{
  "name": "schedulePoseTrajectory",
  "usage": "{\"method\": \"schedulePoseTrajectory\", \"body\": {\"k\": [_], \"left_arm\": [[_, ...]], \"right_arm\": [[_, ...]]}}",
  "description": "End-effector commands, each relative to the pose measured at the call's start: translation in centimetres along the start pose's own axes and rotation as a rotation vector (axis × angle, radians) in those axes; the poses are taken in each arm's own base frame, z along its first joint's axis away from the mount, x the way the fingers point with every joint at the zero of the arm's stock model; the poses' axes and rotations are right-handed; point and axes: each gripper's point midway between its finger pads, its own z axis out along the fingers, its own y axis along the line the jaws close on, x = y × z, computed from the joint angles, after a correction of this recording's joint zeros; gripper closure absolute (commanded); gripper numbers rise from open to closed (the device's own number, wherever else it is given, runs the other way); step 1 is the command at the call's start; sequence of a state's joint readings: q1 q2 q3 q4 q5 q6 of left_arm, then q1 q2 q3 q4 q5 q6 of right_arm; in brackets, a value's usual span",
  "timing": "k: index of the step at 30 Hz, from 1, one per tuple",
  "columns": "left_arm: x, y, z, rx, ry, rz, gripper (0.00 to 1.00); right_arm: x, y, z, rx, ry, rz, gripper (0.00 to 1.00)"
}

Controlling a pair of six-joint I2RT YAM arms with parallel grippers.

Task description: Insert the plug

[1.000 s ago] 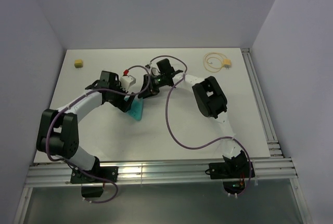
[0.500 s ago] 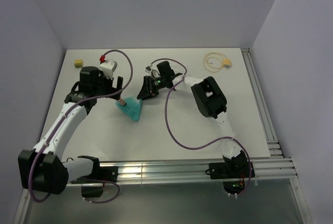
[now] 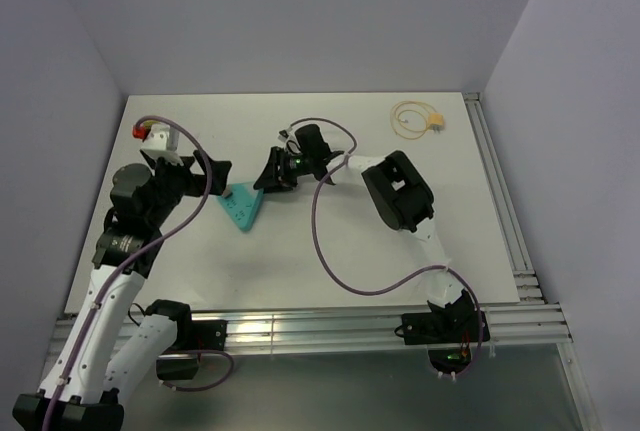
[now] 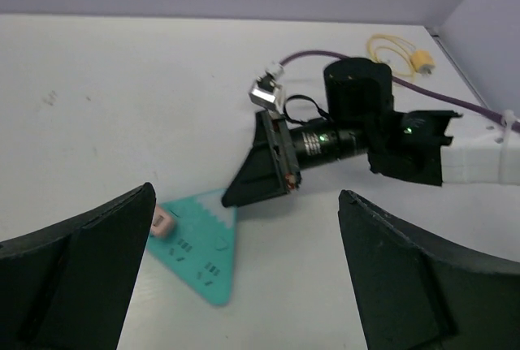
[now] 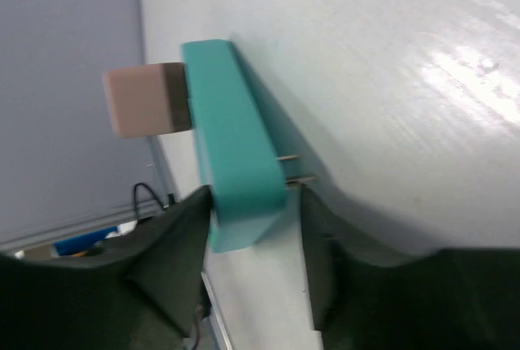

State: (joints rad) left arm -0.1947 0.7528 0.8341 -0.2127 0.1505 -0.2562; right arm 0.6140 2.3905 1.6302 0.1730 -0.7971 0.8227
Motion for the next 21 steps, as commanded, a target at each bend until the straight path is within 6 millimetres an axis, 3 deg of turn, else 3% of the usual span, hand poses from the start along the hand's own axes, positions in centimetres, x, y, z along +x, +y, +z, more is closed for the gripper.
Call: {"method": "schedulePoseTrajectory", "body": {"k": [1,4,7,10,12,14,20,21], "left_arm": [[1.0,-2.3,-0.6,0.122,-0.015,-0.121,0.01],[0.7,-2.5,-1.3,0.12,-0.028,-0.14,0.0],[0.8,-2.6,-2.1,0.124,-0.038,-0.149,0.0],[2.5,-2.4,-2.6,0.119,-0.04,-0.206,0.01],[2.5,-2.1,-2.9,0.09,-0.056,-0.274,0.01],[2.6,-1.9,-3.6,0.056,-0.048,-0.346,0.0],[4.3,-2.8,-5.0,0.048,0.096,-0.422,0.01],[4.6,-3.1,-5.2,0.066,0.113,-0.425,0.01]], "right_arm": [[0.8,-2.1,0.8,0.117,-0.043,0.031,0.43],[0.6,-2.3,0.6,0.144,-0.054,0.018,0.25],[-0.1,-2.2,-0.1,0.188,-0.066,0.0,0.21],[0.1,-2.4,-1.7,0.253,-0.08,-0.027,0.2],[0.8,-3.1,-2.9,0.306,-0.081,-0.046,0.19],[1.9,-4.0,-4.9,0.38,-0.101,-0.042,0.0],[5.0,-5.1,-9.7,0.504,-0.17,-0.068,0.0],[6.5,-6.2,-10.4,0.527,-0.161,-0.051,0.0]]}}
